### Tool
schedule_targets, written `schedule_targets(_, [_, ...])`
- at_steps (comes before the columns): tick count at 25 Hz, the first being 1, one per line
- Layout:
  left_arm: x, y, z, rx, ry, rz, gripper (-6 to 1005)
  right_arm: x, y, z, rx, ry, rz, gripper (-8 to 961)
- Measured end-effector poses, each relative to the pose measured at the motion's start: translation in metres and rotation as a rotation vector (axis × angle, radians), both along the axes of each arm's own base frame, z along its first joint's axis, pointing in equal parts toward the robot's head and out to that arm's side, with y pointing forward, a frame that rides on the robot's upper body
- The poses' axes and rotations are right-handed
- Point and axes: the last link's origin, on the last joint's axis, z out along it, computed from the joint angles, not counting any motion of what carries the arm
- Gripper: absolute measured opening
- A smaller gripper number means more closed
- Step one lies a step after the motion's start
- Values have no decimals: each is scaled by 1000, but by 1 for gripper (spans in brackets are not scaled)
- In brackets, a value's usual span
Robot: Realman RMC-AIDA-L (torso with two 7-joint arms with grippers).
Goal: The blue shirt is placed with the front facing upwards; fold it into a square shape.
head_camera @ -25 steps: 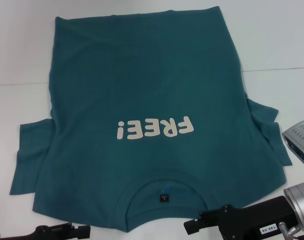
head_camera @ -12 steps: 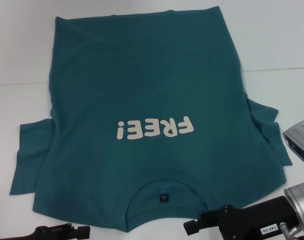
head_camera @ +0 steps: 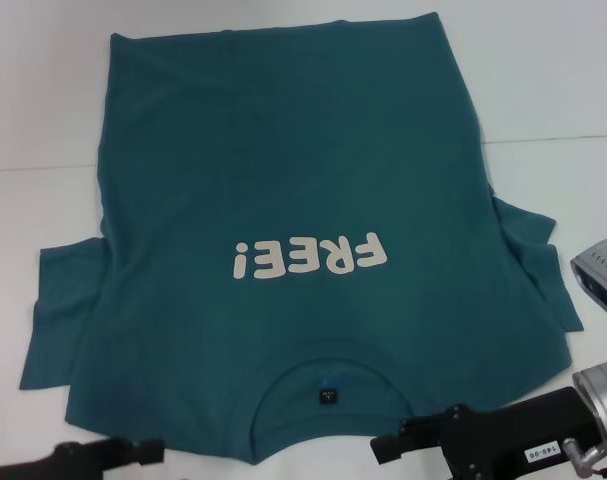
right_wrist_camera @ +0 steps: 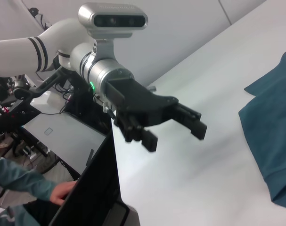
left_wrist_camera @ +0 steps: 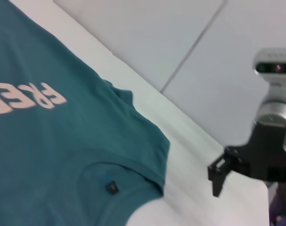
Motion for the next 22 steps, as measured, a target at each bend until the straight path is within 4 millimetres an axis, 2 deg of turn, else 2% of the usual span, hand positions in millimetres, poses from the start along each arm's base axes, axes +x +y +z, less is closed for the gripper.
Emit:
schedule_targets(8, [-5,11,20,20,-45,154,876,0,6,13,26,35,-57,943])
schedule_targets(18, [-3,27,29,-12,-100,343,876,10,25,26,73,-4,-288,943])
schedule_targets(22, [0,37,36,-24,-150,442,875,7,31,29,74,1,-347,943])
